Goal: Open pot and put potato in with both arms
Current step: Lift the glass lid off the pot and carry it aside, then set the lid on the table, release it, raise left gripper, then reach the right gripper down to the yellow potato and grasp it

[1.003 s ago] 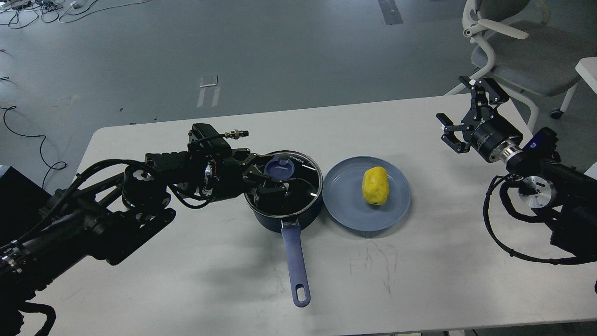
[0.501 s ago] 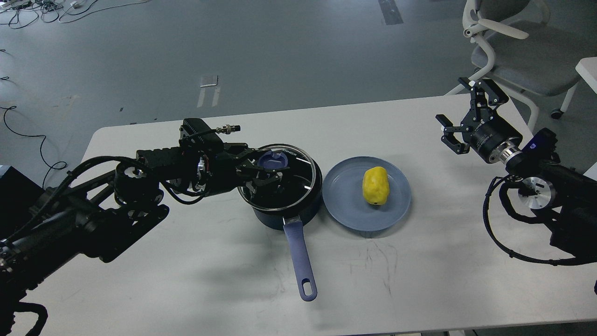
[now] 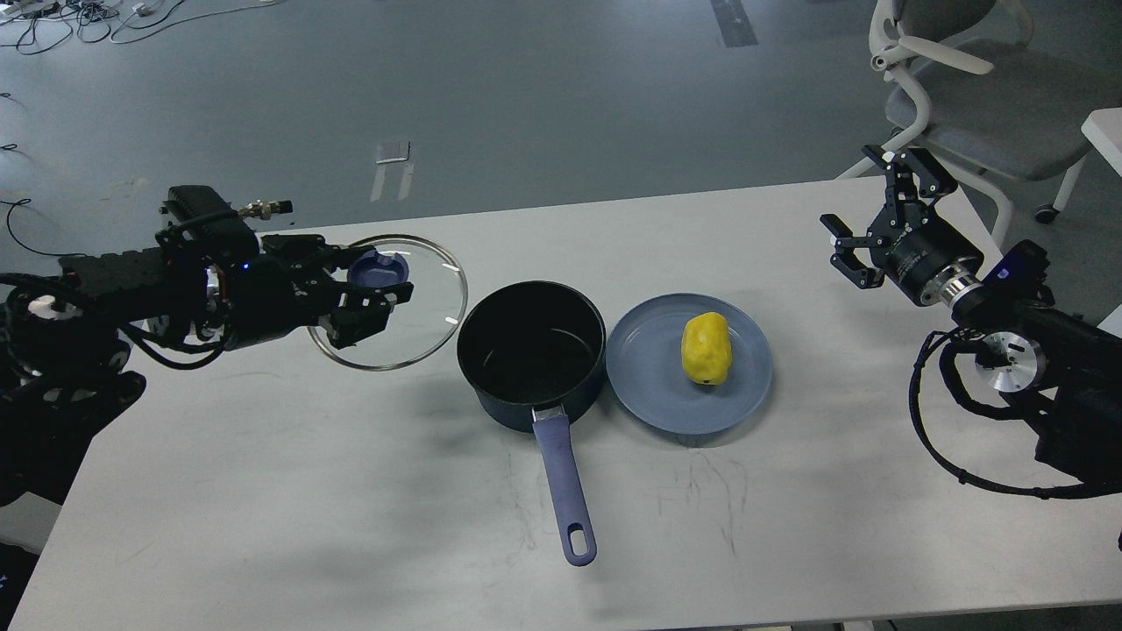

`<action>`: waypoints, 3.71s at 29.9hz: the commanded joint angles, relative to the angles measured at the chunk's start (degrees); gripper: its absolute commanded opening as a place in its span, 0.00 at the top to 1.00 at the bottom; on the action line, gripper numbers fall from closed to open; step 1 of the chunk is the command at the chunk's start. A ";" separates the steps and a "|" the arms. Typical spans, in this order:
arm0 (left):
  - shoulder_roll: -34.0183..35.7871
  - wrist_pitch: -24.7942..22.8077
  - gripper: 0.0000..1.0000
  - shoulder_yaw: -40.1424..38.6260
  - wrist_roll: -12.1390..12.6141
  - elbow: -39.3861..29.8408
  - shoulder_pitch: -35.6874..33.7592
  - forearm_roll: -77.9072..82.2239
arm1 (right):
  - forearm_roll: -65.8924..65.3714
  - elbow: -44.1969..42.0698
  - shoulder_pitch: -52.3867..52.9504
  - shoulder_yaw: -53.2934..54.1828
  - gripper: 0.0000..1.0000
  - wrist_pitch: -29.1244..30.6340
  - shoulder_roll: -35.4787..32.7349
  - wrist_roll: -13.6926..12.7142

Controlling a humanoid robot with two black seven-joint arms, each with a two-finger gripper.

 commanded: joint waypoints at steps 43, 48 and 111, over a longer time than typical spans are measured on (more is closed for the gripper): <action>-6.98 10.21 0.03 -0.66 -0.01 17.28 13.02 -14.07 | -0.26 0.85 0.79 -0.25 0.00 0.00 -1.04 0.00; -5.66 9.06 0.02 -1.89 -0.01 13.59 7.67 -35.96 | -1.58 4.89 5.00 -6.82 0.00 0.00 -6.14 0.00; -6.80 -0.25 0.03 -3.03 5.05 2.51 -8.78 -78.27 | -46.49 10.97 37.71 -70.47 0.00 0.00 10.64 0.00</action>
